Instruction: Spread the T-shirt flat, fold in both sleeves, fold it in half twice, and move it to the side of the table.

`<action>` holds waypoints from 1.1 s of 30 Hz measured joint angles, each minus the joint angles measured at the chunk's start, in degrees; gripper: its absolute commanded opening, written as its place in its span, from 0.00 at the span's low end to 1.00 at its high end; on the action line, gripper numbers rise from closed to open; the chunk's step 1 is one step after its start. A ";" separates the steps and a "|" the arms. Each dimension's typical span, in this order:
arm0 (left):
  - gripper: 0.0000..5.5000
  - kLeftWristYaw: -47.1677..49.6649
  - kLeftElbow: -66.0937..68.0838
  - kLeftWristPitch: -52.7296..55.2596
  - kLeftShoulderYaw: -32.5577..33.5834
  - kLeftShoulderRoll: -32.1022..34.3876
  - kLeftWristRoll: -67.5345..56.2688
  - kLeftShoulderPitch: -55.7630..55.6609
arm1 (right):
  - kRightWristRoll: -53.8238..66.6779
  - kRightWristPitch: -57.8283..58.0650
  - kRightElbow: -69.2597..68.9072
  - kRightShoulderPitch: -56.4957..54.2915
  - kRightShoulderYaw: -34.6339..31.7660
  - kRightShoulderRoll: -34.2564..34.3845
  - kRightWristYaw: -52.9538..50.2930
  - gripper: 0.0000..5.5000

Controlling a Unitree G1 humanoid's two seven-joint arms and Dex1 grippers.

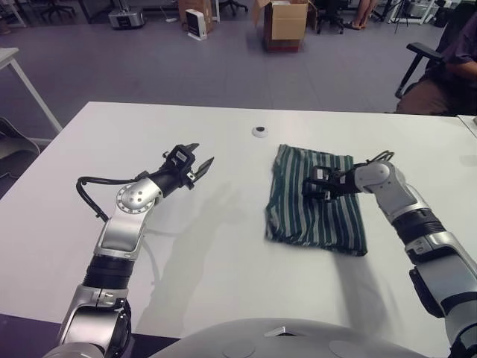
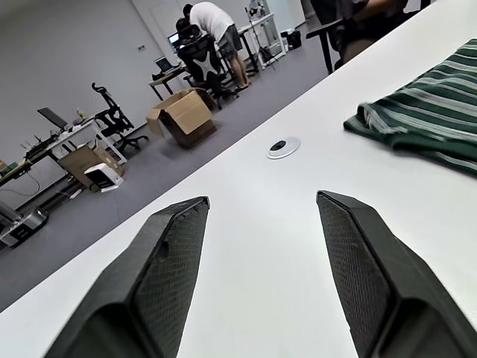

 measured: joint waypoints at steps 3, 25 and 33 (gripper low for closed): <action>0.48 -1.39 -1.87 0.01 -0.96 1.03 0.53 0.90 | -0.48 0.38 -5.77 1.50 4.26 6.43 -0.79 0.36; 0.48 -27.44 -22.20 -15.55 -13.21 22.60 10.61 18.10 | 16.27 -2.43 -47.62 33.49 -9.83 -23.41 16.75 0.36; 0.48 -28.65 -15.93 -19.76 -19.30 19.59 12.82 14.64 | 10.92 -9.64 -42.07 32.60 -7.14 -22.57 14.28 0.36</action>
